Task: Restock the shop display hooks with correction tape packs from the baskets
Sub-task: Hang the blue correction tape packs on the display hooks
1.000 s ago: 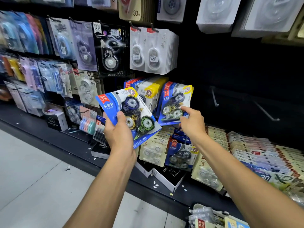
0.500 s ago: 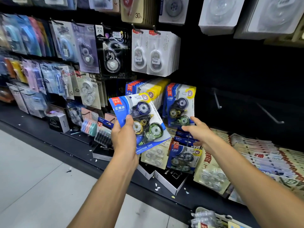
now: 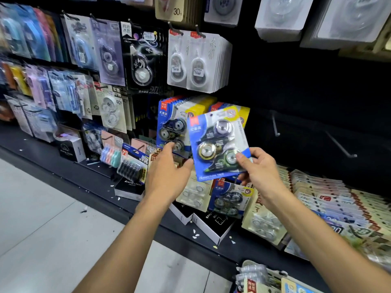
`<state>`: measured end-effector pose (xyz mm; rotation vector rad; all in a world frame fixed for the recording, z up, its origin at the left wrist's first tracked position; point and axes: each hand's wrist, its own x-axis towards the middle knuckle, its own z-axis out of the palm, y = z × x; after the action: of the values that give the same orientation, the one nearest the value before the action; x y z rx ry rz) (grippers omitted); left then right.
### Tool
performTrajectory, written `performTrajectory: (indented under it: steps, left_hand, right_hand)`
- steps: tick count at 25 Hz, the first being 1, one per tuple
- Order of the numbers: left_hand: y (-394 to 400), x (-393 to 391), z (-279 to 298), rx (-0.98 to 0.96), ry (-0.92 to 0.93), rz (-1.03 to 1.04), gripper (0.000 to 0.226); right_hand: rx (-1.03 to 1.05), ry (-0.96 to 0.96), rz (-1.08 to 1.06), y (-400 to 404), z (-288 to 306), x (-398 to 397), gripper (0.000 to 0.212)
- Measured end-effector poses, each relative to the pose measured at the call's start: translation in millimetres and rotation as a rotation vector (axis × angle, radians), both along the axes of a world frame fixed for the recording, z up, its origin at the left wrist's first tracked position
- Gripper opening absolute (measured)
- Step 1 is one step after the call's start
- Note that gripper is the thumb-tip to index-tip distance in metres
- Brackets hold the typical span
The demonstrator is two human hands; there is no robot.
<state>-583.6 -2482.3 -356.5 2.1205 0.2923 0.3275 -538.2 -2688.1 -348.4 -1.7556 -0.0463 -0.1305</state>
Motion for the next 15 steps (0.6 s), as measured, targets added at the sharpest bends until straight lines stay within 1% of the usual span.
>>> performTrajectory:
  steps: [1,2,3,4,6,10,13,15]
  left_hand:
    - [3.4,-1.2,-5.2,0.191,0.058,-0.017,0.075]
    - [4.7,-2.8,-8.7,0.310,0.094,-0.037,0.086]
    - [5.1,-3.3,-11.9,0.378,0.127,-0.059,0.093]
    - [5.1,-2.6,-14.1,0.408,0.148,-0.080,0.098]
    - [3.6,-0.8,-16.3,0.415,0.152,-0.115,0.101]
    - [-0.9,-0.8,-11.1,0.385,0.094,-0.126,0.099]
    - [-2.1,-1.7,-10.2,0.373,0.082,-0.127,0.098]
    - [-1.1,-1.7,-9.9,0.325,0.092,-0.130,0.098]
  right_hand:
    - [-0.051,-0.013,-0.063,-4.8,-1.0,0.8,0.005]
    - [-0.111,-0.027,-0.123,-9.4,-3.2,2.2,0.006]
    - [-0.164,-0.043,-0.178,-12.8,-4.3,2.9,0.008]
    - [-0.193,-0.062,-0.226,-14.9,-5.0,2.9,0.008]
    - [-0.184,-0.098,-0.283,-15.5,-6.1,0.7,0.009]
    - [-0.098,-0.109,-0.307,-8.6,-8.0,-1.2,0.014]
    - [-0.190,-0.148,-0.336,-4.4,-8.9,-3.6,0.018]
    - [-0.237,-0.180,-0.317,-4.0,-10.3,-6.0,0.021]
